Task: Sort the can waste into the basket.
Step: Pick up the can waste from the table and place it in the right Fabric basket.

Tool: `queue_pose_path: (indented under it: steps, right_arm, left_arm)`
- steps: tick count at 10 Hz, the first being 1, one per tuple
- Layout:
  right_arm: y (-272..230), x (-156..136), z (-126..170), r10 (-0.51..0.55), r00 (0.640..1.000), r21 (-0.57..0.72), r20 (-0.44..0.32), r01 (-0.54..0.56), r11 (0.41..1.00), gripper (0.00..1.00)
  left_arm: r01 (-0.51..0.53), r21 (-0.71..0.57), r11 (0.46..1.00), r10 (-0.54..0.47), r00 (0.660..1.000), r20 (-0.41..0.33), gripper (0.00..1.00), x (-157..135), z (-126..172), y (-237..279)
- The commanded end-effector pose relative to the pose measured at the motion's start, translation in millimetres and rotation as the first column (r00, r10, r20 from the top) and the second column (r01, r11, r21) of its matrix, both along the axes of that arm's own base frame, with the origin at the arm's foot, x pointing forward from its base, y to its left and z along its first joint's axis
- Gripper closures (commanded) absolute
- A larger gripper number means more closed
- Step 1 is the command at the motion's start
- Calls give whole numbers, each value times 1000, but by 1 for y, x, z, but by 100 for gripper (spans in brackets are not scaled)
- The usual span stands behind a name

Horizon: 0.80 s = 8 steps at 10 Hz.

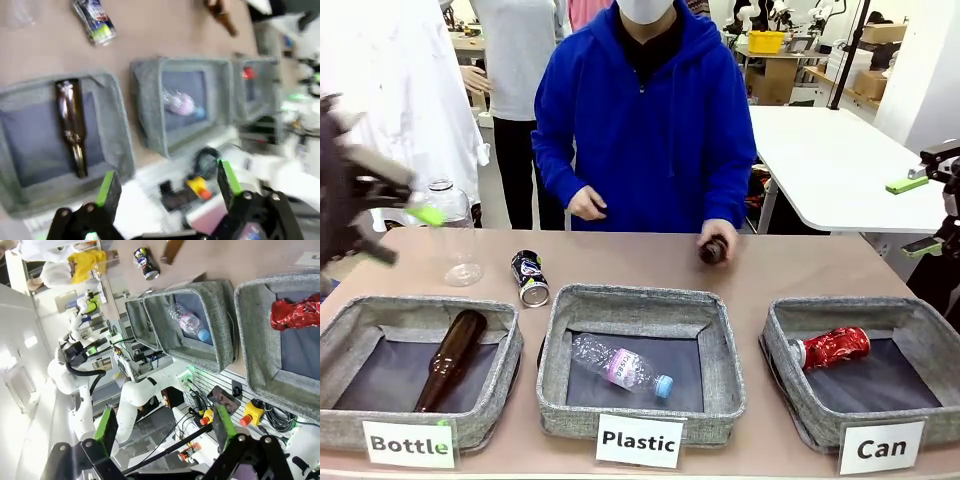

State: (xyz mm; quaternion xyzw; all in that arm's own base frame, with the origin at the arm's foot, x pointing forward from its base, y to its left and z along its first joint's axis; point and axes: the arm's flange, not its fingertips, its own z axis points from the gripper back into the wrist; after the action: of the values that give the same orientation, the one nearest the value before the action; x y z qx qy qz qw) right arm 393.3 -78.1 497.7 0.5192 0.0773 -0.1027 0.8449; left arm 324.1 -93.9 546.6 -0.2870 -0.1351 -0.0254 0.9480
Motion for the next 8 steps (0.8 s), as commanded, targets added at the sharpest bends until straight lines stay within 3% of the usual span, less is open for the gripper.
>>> queue_pose_path:
  steps: [1,2,3,4,6,7,8]
  right_arm:
    - [-3,-1,3,14,1000,0,11,-14,1000,0]
    - [-3,-1,3,14,1000,0,11,-14,1000,0]
    - [-3,-1,3,14,1000,0,11,-14,1000,0]
    - [-3,-1,3,14,1000,0,11,-14,1000,0]
    - [-3,-1,3,14,1000,0,11,-14,1000,0]
    - [-3,-1,3,14,1000,0,11,-14,1000,0]
    - [-3,-1,3,14,1000,0,11,-14,1000,0]
  left_arm:
    - [6,-155,988,-16,998,-65,0,-7,-12,51]
    - [6,-155,988,-16,998,-65,0,-7,-12,51]
    - [-1,9,1000,1,1000,4,0,1,1,-15]
    - [-156,53,986,155,988,28,0,10,1,-8]
    - [-287,78,955,288,958,0,0,56,-5,-21]
    - [-294,97,951,296,955,-12,0,77,-8,-32]
    - [-343,141,929,345,939,12,0,100,-8,-42]
